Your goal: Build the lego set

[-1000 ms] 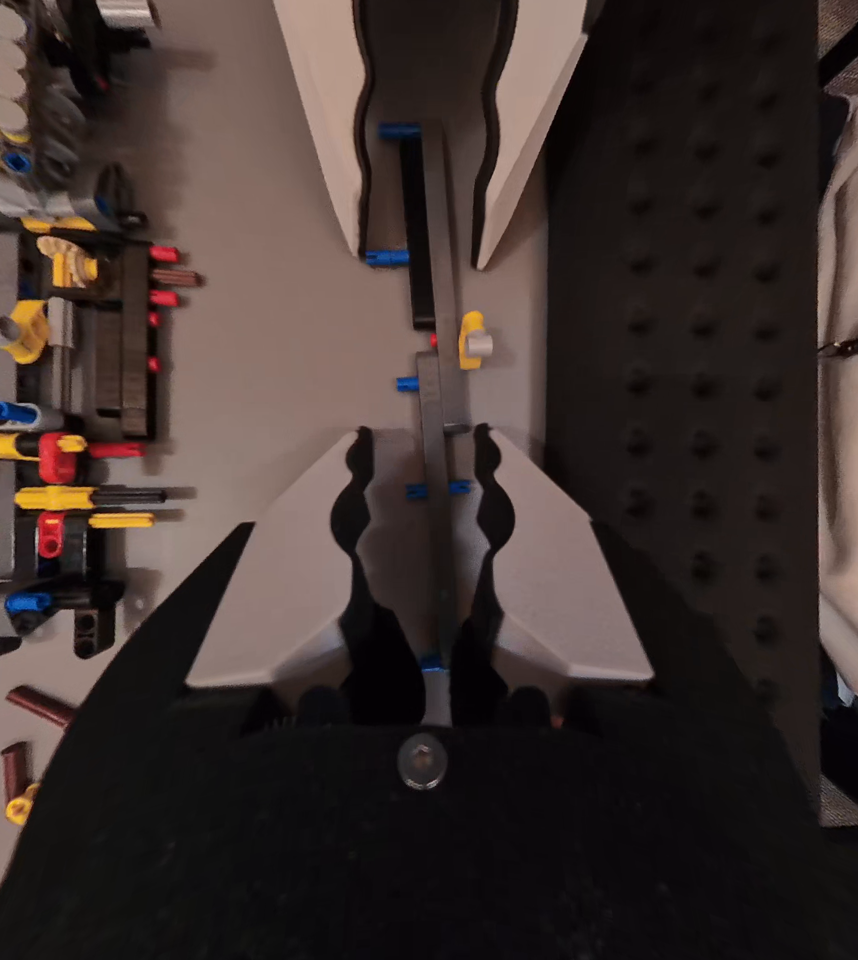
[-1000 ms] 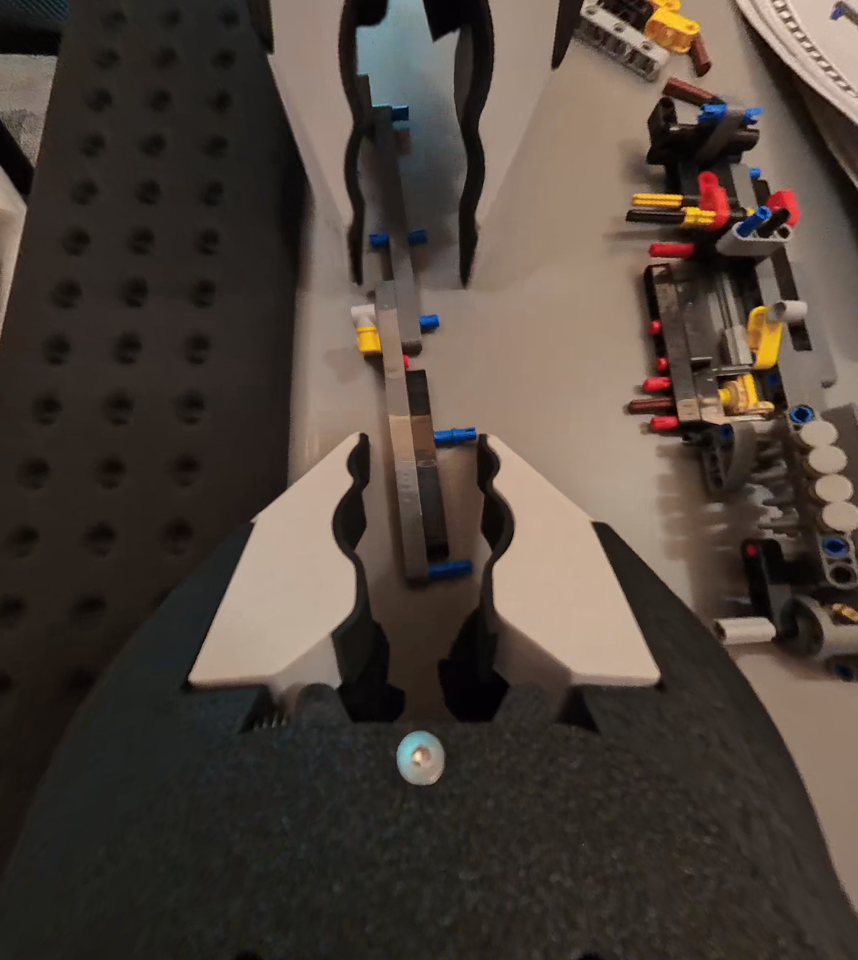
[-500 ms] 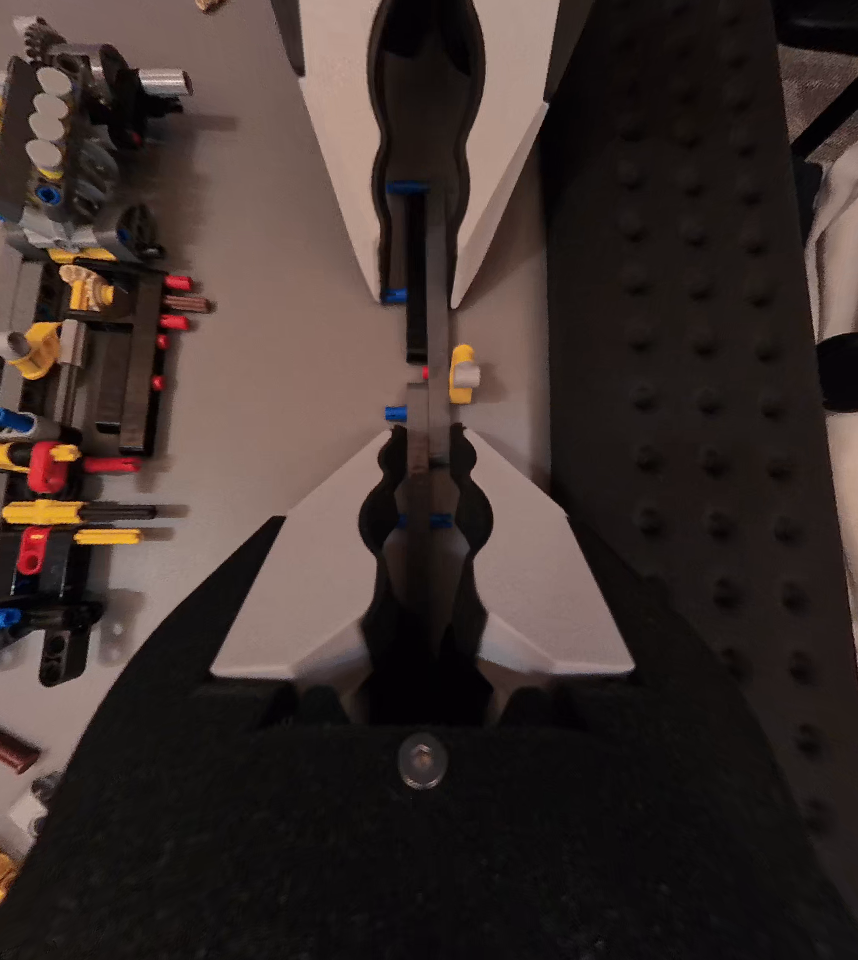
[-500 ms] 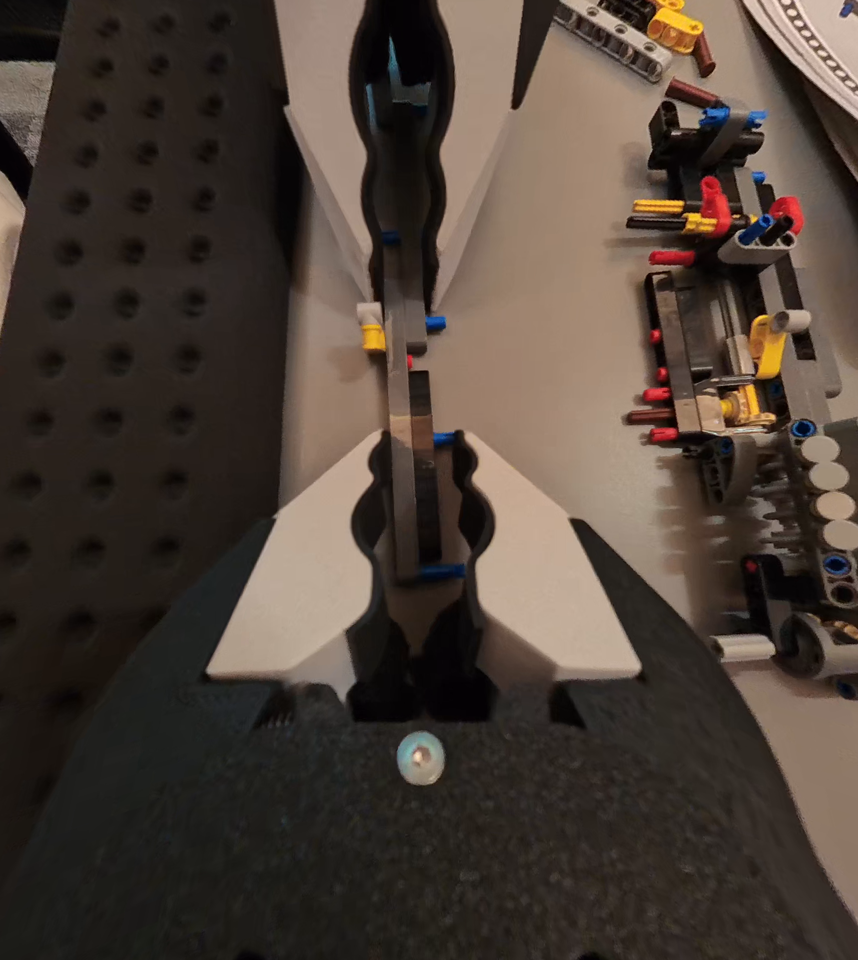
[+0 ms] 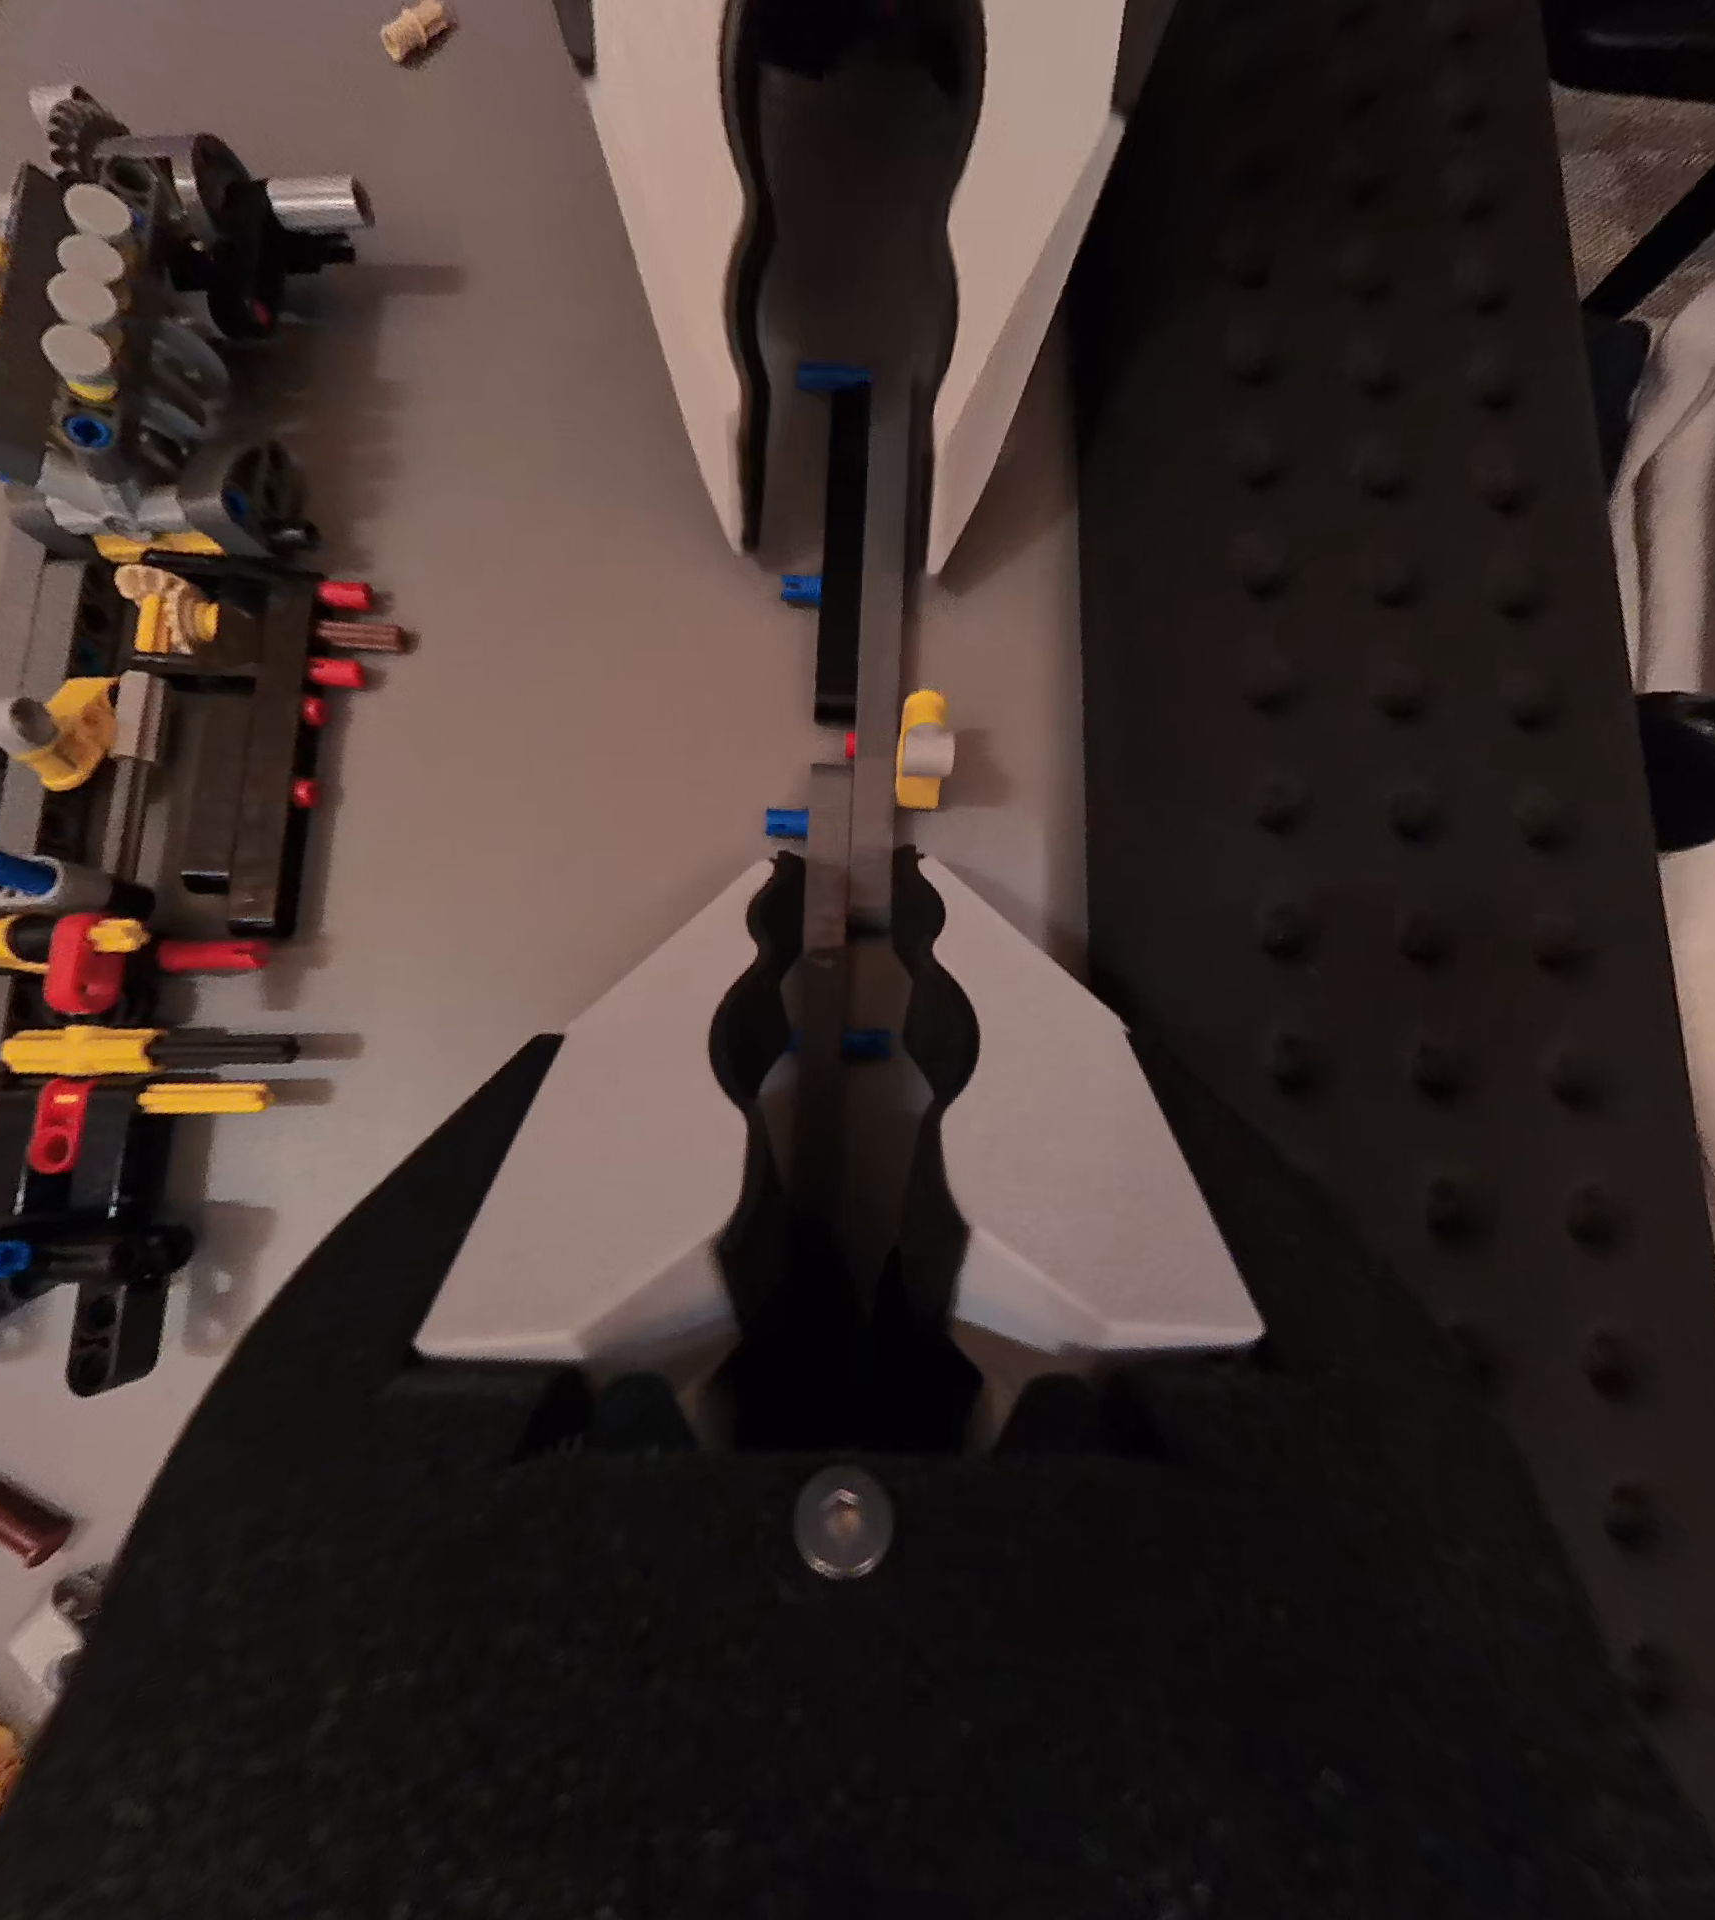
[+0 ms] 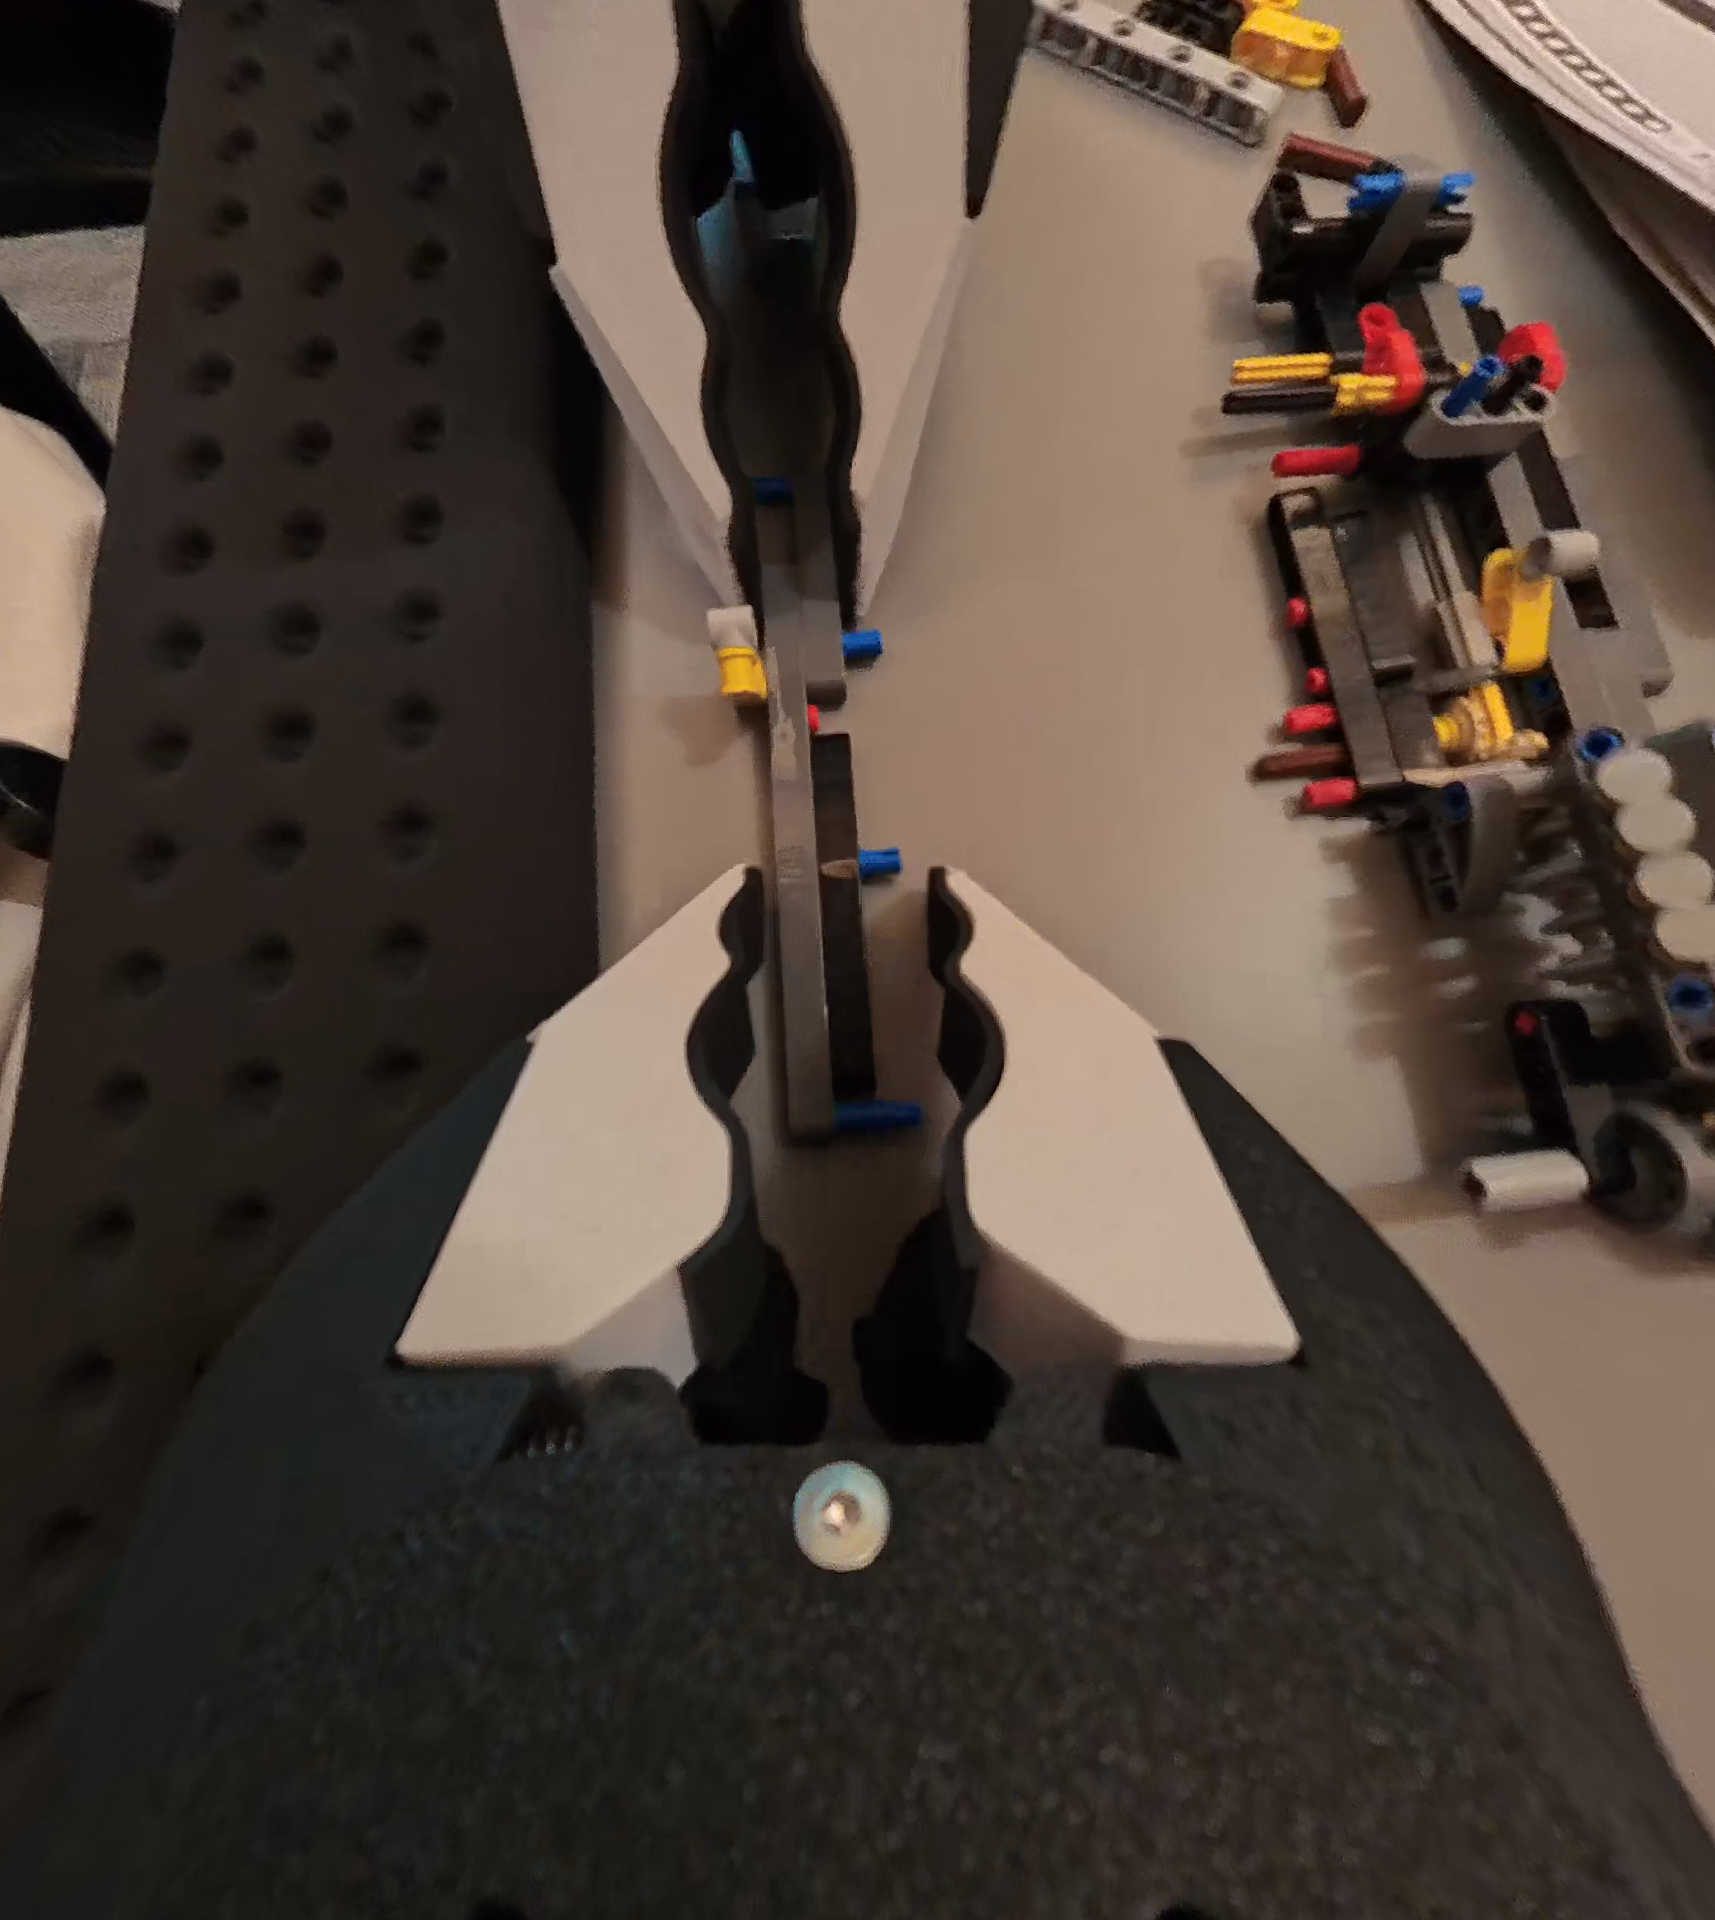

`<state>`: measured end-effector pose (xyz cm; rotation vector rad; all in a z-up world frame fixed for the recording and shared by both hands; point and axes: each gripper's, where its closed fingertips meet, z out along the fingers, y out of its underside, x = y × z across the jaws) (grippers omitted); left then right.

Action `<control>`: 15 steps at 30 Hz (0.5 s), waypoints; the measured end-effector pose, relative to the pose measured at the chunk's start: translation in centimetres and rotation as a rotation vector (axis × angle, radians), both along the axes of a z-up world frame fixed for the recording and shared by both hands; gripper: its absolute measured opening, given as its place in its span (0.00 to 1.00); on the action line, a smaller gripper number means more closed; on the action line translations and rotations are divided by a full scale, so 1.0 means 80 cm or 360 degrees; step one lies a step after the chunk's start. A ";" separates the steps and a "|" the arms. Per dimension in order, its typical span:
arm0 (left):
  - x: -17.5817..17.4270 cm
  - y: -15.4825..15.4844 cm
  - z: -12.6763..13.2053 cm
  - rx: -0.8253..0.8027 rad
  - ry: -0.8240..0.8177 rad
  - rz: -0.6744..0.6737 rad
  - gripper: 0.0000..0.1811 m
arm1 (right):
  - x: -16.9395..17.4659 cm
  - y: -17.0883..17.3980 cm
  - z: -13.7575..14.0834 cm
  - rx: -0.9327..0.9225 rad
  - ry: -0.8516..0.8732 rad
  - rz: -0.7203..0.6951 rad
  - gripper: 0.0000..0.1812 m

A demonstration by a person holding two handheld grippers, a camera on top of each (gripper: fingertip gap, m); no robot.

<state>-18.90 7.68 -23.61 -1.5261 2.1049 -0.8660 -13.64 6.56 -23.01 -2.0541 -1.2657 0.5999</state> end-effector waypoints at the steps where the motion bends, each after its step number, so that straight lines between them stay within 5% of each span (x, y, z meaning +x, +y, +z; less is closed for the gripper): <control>1: 0.000 0.000 0.000 0.0010 0.0001 -0.0007 0.09 | 0.005 -0.004 0.002 -0.0028 0.0021 -0.0026 0.17; 10: 0.001 0.022 0.007 0.0082 -0.0027 0.0160 0.15 | 0.009 -0.018 -0.006 -0.0056 -0.0136 -0.0052 0.08; 15: -0.012 0.024 0.074 -0.0089 -0.0294 0.0606 0.17 | 0.004 -0.012 0.014 0.0102 -0.0242 -0.0148 0.08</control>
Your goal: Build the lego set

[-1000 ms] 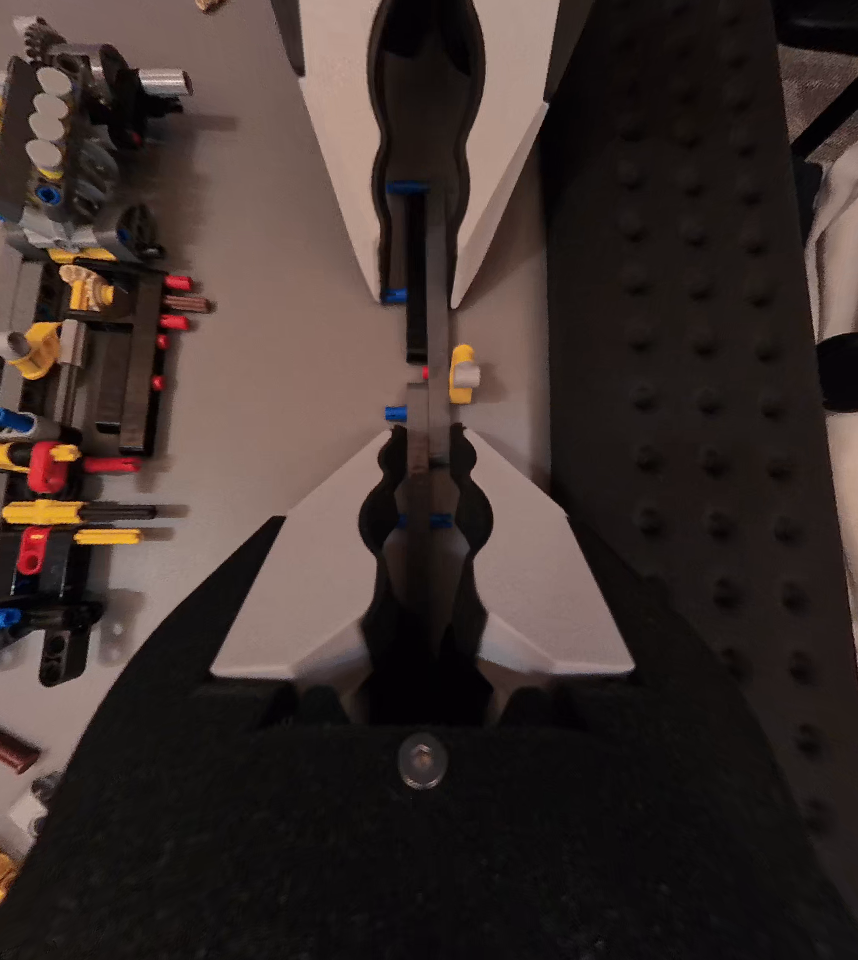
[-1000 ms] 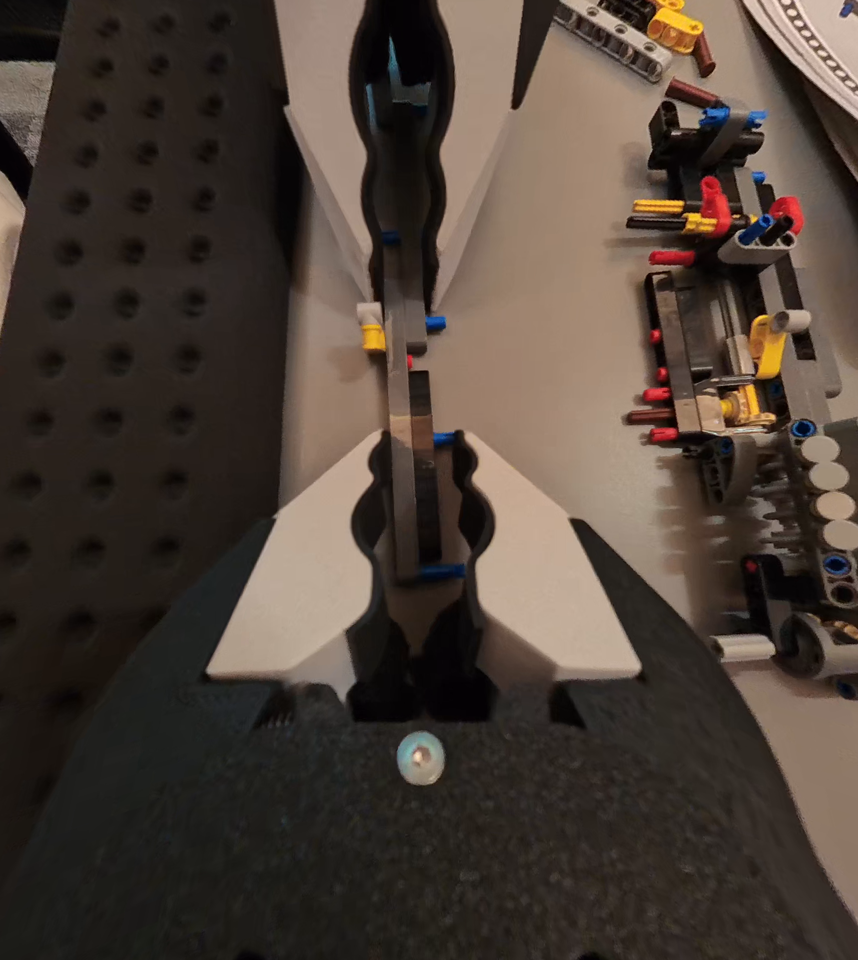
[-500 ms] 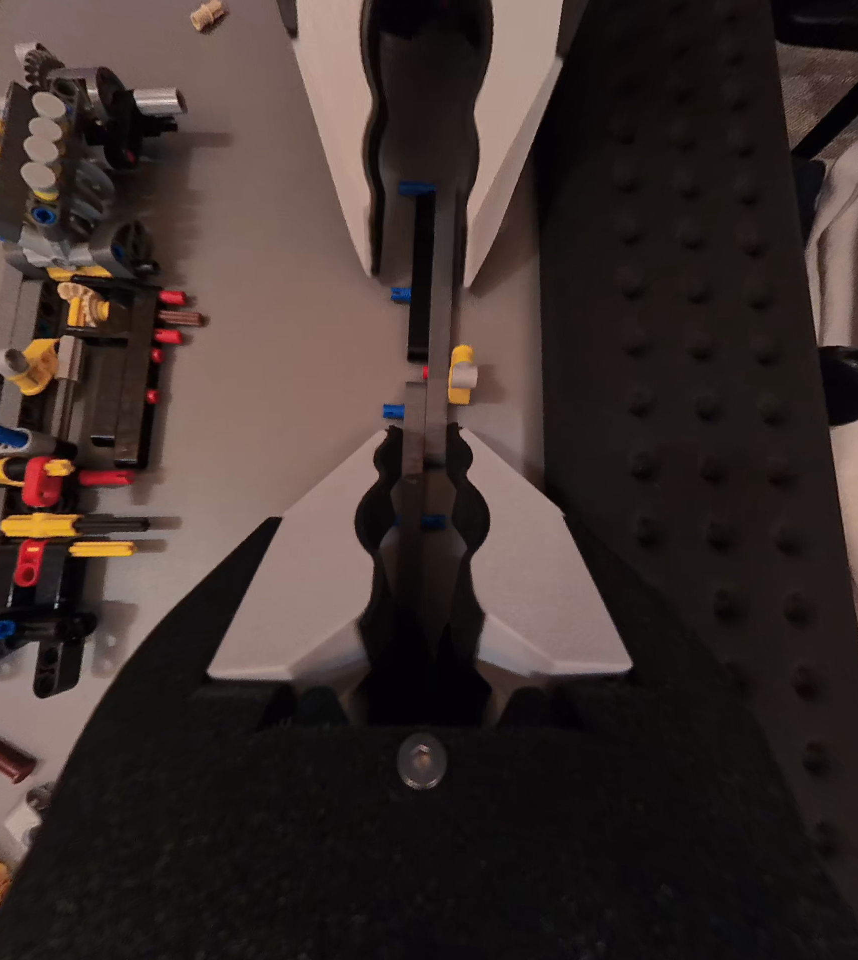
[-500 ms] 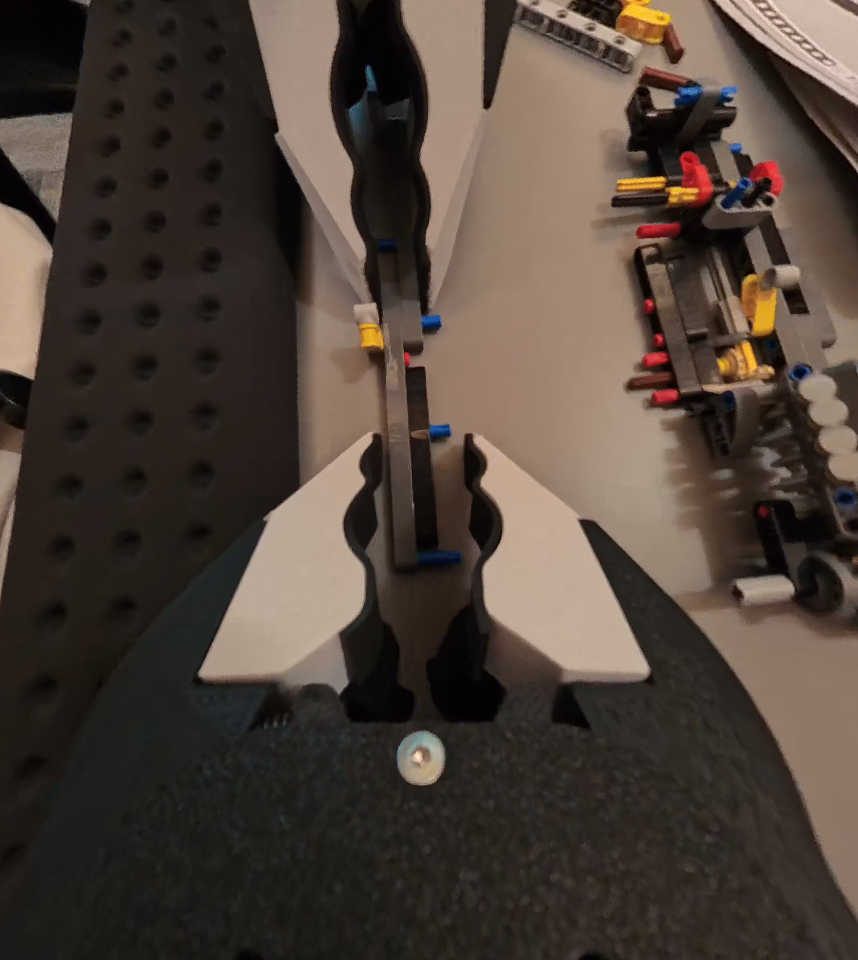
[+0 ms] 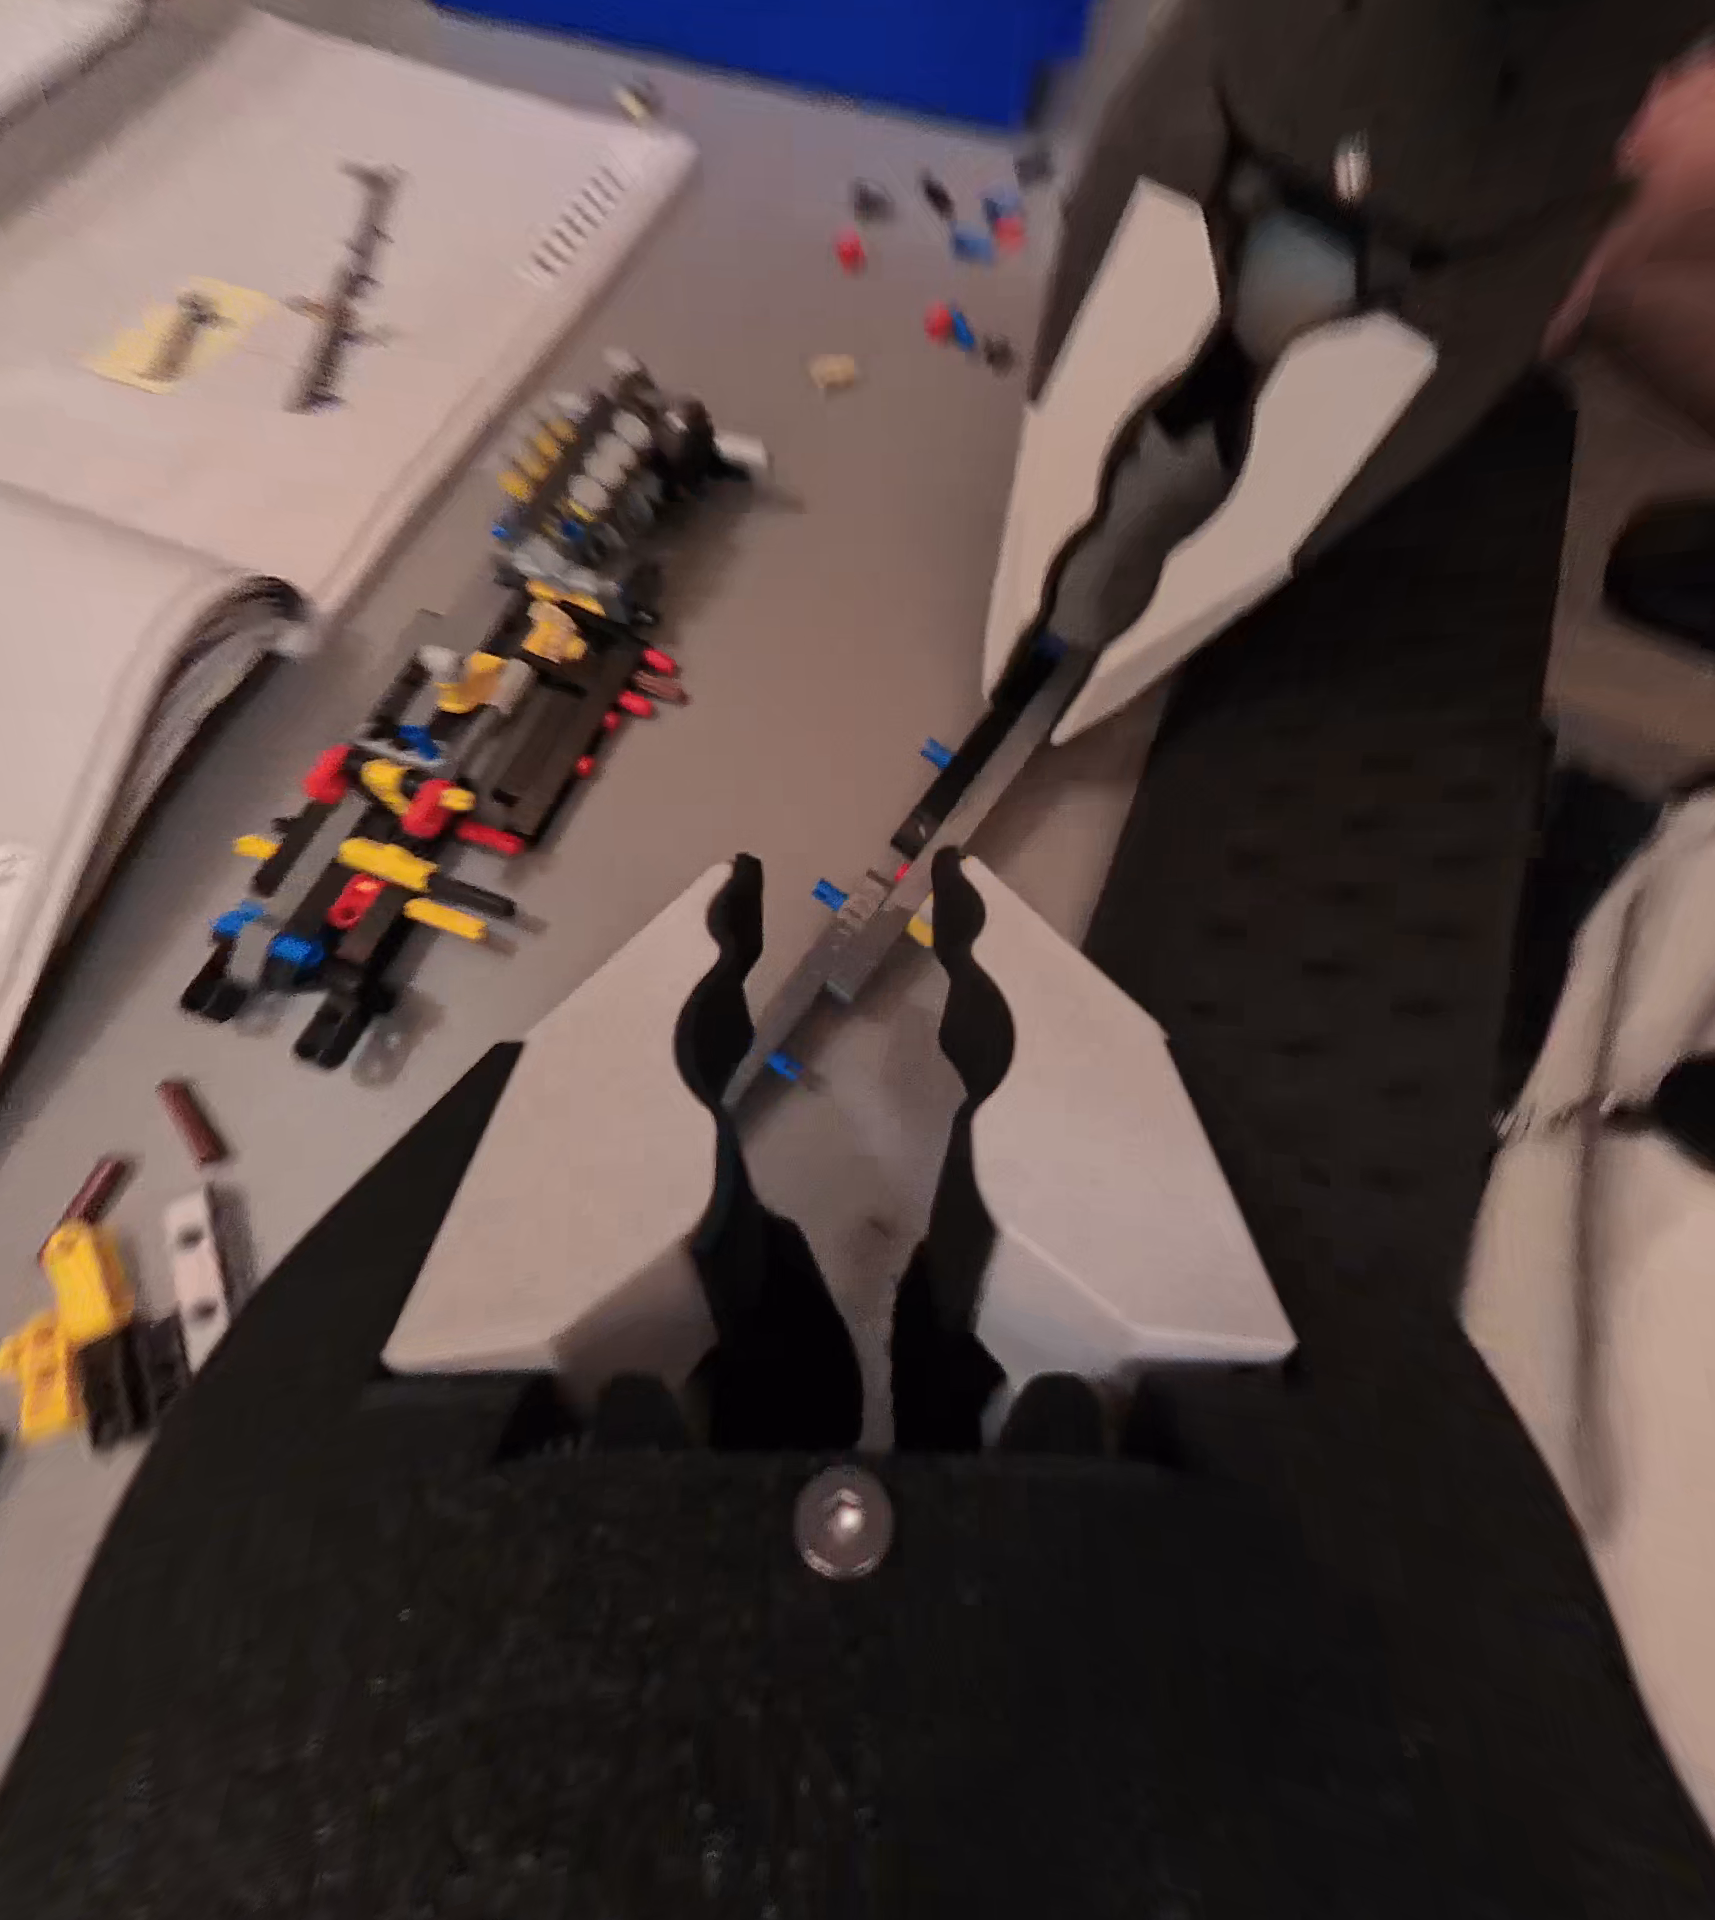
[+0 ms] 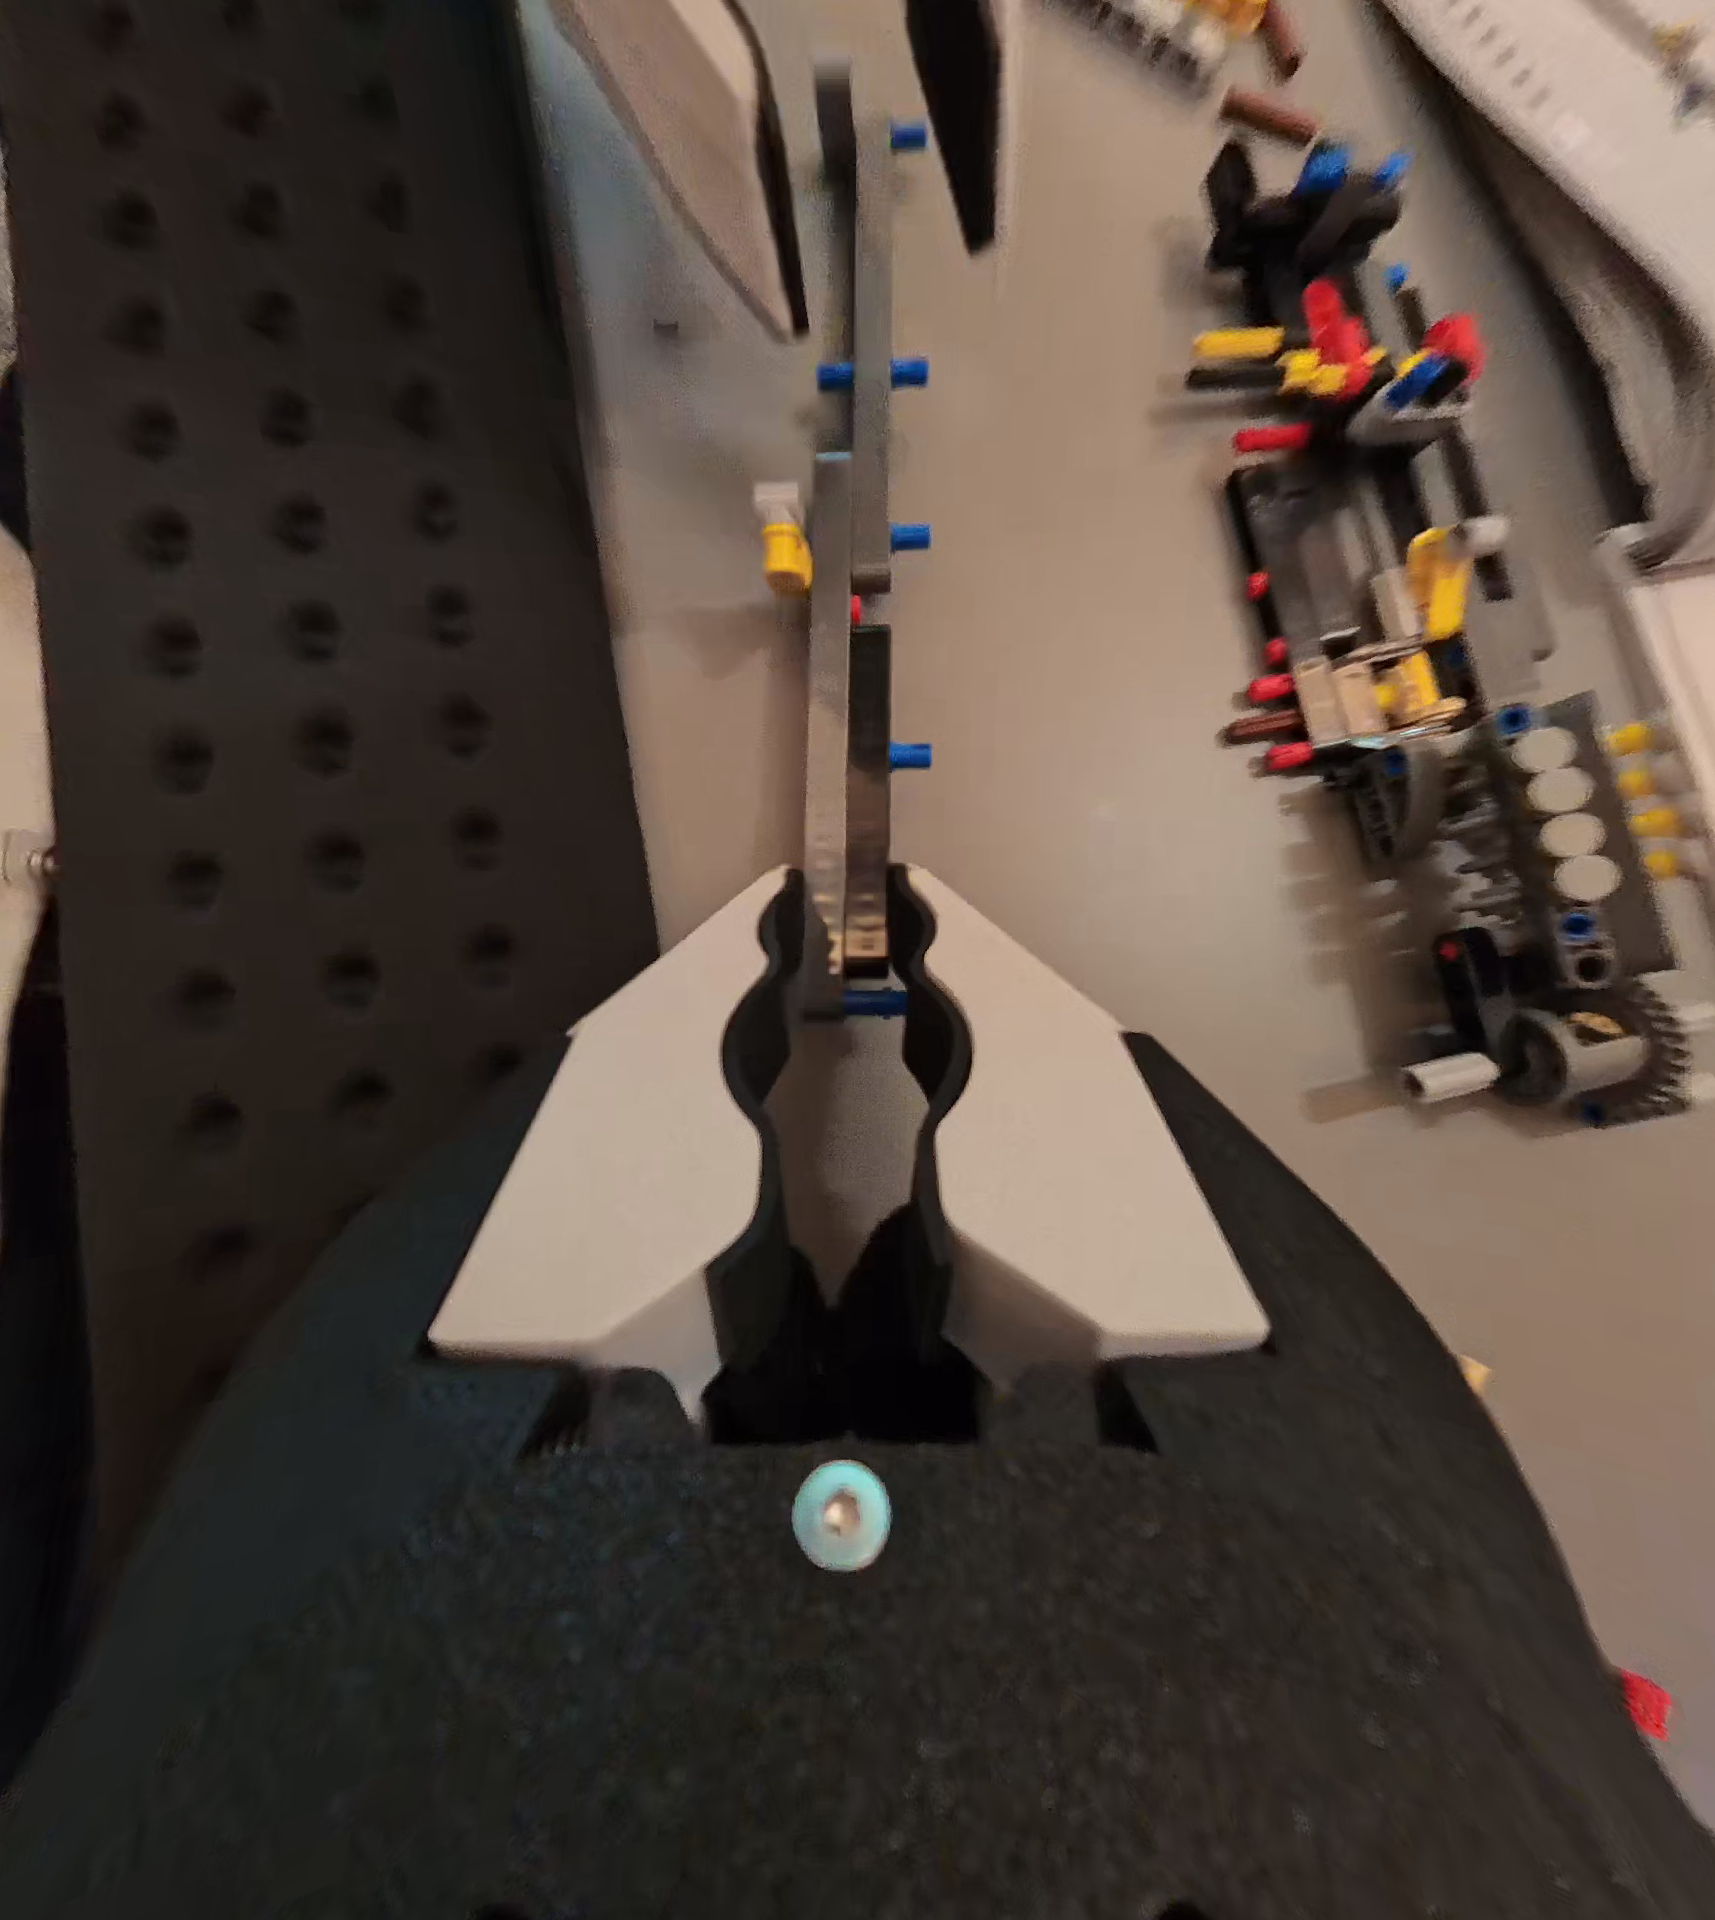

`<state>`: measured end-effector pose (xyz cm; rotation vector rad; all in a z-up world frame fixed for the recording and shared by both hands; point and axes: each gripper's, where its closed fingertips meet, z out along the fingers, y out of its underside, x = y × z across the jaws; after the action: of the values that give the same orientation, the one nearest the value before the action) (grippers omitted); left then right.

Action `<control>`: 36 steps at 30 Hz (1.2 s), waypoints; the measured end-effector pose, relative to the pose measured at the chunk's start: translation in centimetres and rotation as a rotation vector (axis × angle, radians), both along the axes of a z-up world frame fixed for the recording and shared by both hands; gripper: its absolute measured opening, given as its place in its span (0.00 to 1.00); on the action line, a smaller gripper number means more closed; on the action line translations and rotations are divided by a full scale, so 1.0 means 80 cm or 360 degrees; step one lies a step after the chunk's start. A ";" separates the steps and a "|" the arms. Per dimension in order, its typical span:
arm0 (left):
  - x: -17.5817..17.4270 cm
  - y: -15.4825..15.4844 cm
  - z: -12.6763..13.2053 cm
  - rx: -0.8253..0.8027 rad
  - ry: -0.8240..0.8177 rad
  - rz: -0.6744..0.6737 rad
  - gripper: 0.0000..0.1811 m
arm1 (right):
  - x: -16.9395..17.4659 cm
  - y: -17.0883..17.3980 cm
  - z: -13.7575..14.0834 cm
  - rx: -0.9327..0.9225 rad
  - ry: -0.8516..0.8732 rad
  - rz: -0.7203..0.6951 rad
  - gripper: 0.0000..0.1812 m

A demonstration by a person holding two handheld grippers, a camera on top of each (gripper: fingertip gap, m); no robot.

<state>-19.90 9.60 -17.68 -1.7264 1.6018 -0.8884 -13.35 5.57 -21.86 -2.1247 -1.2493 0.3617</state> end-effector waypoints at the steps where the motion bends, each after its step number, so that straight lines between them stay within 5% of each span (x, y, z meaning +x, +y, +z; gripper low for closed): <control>1: -0.006 0.002 0.017 -0.0014 -0.0074 0.0141 0.17 | 0.000 0.000 0.008 0.0050 0.0011 -0.0031 0.08; 4: -0.026 0.012 0.070 -0.0134 -0.0444 0.0666 0.16 | 0.009 0.008 0.033 0.0260 0.0009 -0.0187 0.08; 6: -0.027 -0.004 0.089 -0.0375 -0.0725 0.0829 0.15 | 0.013 0.013 0.048 0.0375 0.0030 -0.0287 0.08; 13: 0.054 -0.039 0.047 -0.1205 -0.0853 0.0771 0.23 | 0.005 0.017 0.112 0.0722 0.0252 -0.0610 0.08; 16: 0.067 -0.027 0.070 -0.1162 -0.1045 0.0748 0.22 | -0.003 0.015 0.120 0.0738 0.0354 -0.0726 0.08; 21: 0.079 -0.018 0.073 -0.1119 -0.1075 0.0726 0.05 | 0.000 0.017 0.116 0.0707 0.0501 -0.0915 0.08; 25: 0.088 -0.018 0.074 -0.1225 -0.0968 0.0527 0.04 | 0.003 0.016 0.110 0.0607 0.0645 -0.0977 0.09; 32: 0.063 -0.028 0.054 -0.1505 -0.0310 -0.0231 0.03 | 0.009 -0.013 0.155 0.0369 0.1080 -0.0568 0.15; 36: 0.038 -0.040 0.041 -0.1750 0.0098 -0.0484 0.03 | 0.054 0.005 0.138 0.0686 0.0478 -0.0396 0.19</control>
<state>-16.82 6.44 -14.37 -2.1945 1.5211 -2.1641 -9.07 5.99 -10.82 -1.7510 -0.7953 0.2617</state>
